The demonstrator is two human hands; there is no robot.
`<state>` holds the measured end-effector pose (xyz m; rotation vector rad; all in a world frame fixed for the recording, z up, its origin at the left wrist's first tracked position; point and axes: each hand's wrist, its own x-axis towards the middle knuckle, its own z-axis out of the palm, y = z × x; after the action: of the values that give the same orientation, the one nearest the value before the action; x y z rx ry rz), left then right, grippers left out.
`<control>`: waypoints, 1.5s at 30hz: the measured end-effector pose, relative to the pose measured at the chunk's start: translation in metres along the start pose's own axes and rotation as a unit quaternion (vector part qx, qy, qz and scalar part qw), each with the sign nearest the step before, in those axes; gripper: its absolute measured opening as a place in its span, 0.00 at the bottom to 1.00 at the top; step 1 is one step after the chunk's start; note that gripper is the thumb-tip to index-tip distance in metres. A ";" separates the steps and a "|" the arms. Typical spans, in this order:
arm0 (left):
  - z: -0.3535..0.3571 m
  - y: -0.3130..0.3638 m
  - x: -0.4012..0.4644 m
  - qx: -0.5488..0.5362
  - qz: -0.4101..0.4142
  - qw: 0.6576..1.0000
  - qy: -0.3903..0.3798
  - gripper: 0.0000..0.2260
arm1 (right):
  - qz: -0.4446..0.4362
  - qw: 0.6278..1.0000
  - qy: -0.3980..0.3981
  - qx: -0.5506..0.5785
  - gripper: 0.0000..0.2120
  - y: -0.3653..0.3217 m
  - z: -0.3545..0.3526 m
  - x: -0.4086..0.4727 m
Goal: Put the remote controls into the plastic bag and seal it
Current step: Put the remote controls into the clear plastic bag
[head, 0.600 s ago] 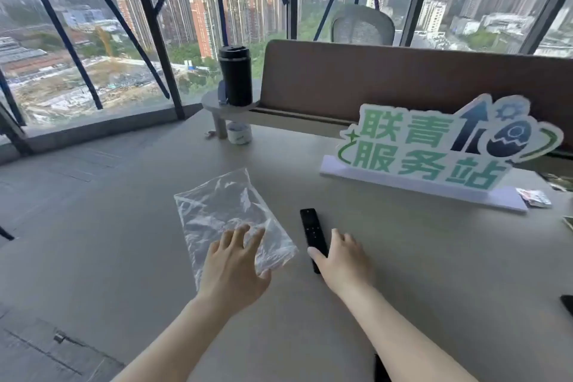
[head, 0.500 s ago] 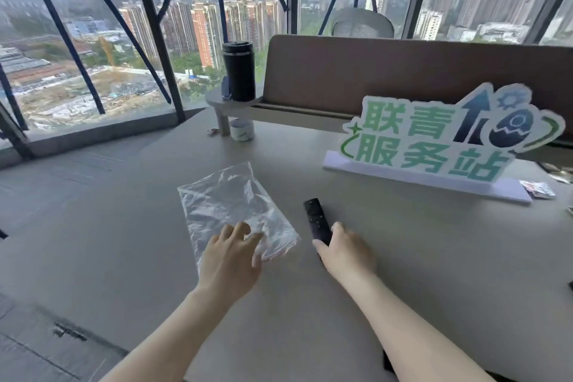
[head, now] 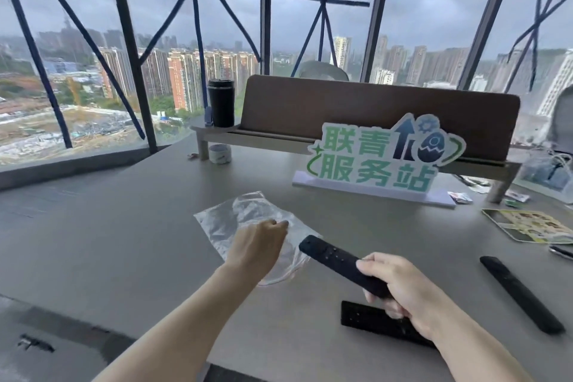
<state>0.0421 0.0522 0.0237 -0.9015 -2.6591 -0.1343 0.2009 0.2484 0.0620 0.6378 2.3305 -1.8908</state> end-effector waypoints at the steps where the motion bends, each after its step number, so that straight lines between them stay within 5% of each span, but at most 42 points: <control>1: -0.003 0.016 0.002 -0.015 0.006 1.000 0.002 0.08 | 0.003 1.000 -0.005 -0.011 0.07 0.001 -0.002 -0.004; 8: -0.015 0.078 0.010 -0.071 0.007 0.997 0.014 0.05 | -0.044 0.997 -0.008 0.059 0.10 0.018 0.018 0.014; 15: -0.007 0.059 -0.001 -0.095 -0.022 0.995 0.038 0.10 | -0.087 0.948 0.181 -0.248 0.10 0.058 -0.042 -0.010; 20: -0.007 0.060 -0.012 -0.179 -0.045 0.981 0.065 0.11 | 0.018 0.901 0.105 -0.421 0.25 0.090 -0.076 -0.019; 25: 0.009 0.062 -0.016 -0.171 -0.059 0.981 0.075 0.04 | -0.013 0.895 0.068 -0.441 0.11 0.098 -0.074 -0.028; 28: 0.015 0.066 -0.018 -0.184 -0.092 0.976 0.075 0.11 | -0.016 0.927 0.085 -0.364 0.14 0.103 -0.082 -0.037; 32: 0.013 0.086 -0.009 -0.226 -0.115 0.965 0.065 0.10 | -0.019 0.990 0.089 -0.111 0.14 0.095 -0.103 -0.062; 40: -0.021 0.164 0.031 -0.290 0.021 0.954 0.072 0.10 | 0.049 0.998 0.015 0.028 0.13 0.078 -0.112 -0.078; 45: -0.014 0.178 0.024 -0.296 0.029 0.954 0.030 0.10 | 0.020 0.991 0.057 0.122 0.10 0.088 -0.086 -0.032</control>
<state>0.1358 0.2053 0.0419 -1.1166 -2.5603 -0.9670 0.2790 0.3353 0.0119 0.8293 2.1490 -2.1960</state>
